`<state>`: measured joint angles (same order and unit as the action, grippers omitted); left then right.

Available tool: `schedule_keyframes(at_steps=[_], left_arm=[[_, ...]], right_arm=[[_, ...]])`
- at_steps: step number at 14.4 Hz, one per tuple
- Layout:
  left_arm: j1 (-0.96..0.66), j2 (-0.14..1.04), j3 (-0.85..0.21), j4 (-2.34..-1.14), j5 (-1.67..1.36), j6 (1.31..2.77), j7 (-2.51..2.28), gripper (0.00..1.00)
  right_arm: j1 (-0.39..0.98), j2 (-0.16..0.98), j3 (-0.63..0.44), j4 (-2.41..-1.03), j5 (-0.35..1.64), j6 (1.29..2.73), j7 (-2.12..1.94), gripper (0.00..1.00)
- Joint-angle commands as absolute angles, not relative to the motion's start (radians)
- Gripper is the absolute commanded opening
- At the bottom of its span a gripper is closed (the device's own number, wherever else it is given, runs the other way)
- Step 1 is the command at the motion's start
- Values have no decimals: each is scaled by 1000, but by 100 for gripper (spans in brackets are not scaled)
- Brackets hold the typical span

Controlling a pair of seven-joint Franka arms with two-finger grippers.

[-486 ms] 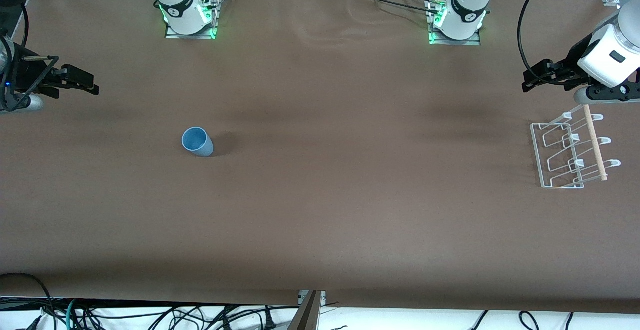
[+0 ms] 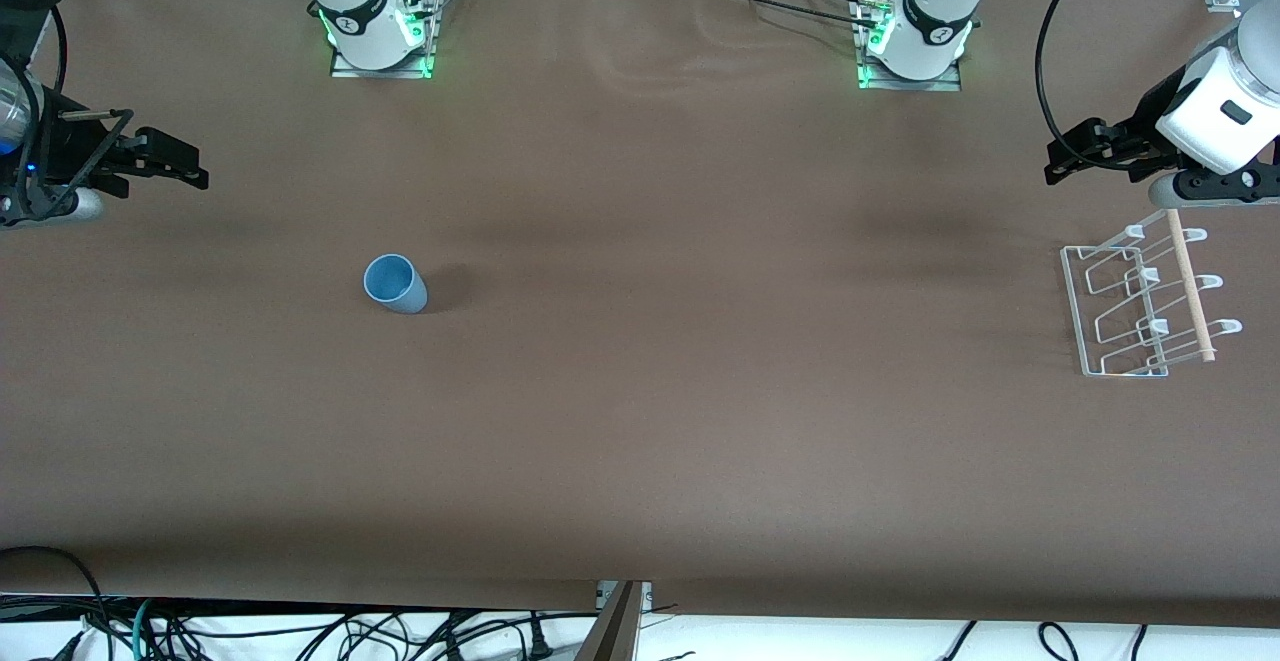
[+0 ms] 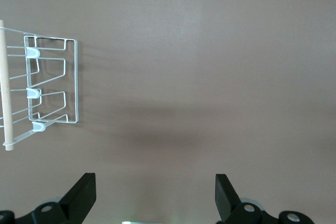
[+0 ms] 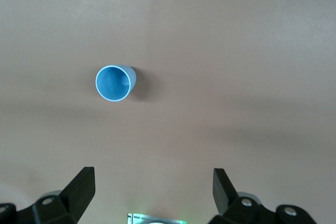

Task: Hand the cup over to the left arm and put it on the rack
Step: 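Move the right gripper toward the light blue cup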

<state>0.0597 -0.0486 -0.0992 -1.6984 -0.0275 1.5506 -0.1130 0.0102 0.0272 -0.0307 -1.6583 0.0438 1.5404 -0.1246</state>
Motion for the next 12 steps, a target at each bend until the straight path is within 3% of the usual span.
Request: schedule_keyframes(at_steps=[1,6,10,12], left_arm=[[66,-43,-109,-1680,-11,1537,-126,100],[66,-41,-107,-1680,-11,1536,-126,100],[66,-43,-109,-1680,-11,1536,-126,100],[66,-41,-109,-1680,-11,1536,-126,100]], right_arm=[[11,46,-29,-1654,41,1517,-137,99],[97,242,-28,-1683,38,1586,-123,99],[137,284,-28,-1853,32,1846,-95,99],[143,319,-28,-1878,31,1891,-92,99]])
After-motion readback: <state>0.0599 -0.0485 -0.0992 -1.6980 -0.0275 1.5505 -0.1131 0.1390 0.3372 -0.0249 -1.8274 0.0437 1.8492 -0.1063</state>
